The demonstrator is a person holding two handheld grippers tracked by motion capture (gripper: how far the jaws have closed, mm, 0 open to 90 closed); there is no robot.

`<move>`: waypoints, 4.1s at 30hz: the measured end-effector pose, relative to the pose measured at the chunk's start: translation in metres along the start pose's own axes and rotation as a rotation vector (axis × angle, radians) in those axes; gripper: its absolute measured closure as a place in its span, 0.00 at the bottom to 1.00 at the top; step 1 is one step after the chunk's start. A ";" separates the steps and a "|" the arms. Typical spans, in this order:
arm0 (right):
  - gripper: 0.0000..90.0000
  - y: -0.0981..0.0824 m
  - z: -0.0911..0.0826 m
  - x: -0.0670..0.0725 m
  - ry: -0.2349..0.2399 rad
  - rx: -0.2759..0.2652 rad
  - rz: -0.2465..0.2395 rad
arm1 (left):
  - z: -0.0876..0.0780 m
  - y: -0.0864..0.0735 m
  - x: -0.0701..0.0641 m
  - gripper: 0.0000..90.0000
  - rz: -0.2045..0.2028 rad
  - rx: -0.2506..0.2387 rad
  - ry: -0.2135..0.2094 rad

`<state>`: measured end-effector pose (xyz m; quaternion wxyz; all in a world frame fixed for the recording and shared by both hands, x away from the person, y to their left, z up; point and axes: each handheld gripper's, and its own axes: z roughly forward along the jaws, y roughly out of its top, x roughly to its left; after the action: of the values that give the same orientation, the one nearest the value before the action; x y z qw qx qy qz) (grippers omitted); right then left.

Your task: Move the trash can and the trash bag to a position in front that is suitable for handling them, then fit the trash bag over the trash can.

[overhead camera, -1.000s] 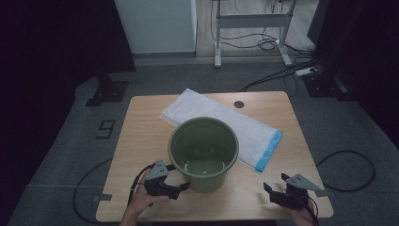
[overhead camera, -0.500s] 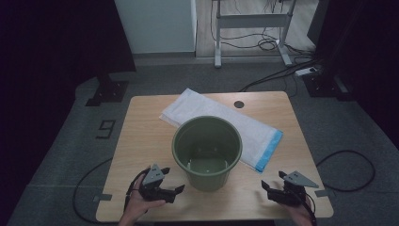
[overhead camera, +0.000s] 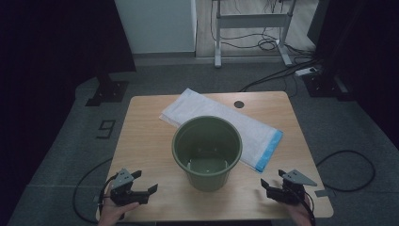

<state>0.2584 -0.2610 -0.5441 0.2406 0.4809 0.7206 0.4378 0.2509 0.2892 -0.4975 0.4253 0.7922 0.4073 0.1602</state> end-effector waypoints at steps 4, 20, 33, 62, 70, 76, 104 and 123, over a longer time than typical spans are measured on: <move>0.17 -0.002 -0.005 -0.003 -0.004 -0.003 -0.001 | -0.005 -0.005 0.007 0.12 -0.012 0.015 0.029; 0.19 0.008 0.013 -0.003 0.023 0.045 -0.039 | -0.001 0.000 0.002 0.11 -0.011 0.023 0.036; 0.23 0.027 0.054 0.007 0.030 0.125 -0.104 | 0.000 -0.005 0.008 0.12 -0.037 0.022 0.028; 0.96 0.010 0.007 -0.037 0.025 0.118 -0.055 | 0.013 0.007 0.011 0.15 -0.029 0.022 0.013; 0.95 -0.007 -0.038 -0.056 0.006 0.118 -0.022 | 0.016 0.012 0.011 0.15 -0.018 0.020 0.006; 0.88 -0.016 -0.048 -0.059 0.006 0.140 -0.022 | 0.014 0.012 0.013 0.15 -0.028 0.010 -0.002; 0.49 0.028 0.064 -0.005 0.112 0.151 -0.118 | 0.018 0.005 -0.001 0.14 -0.022 0.042 -0.025; 0.90 0.007 0.025 -0.020 0.102 0.159 -0.096 | 0.023 0.008 -0.001 0.14 -0.015 0.044 -0.043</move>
<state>0.2898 -0.2675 -0.5519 0.1853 0.4406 0.7865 0.3910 0.2680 0.2739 -0.5045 0.4177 0.8015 0.4074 0.1310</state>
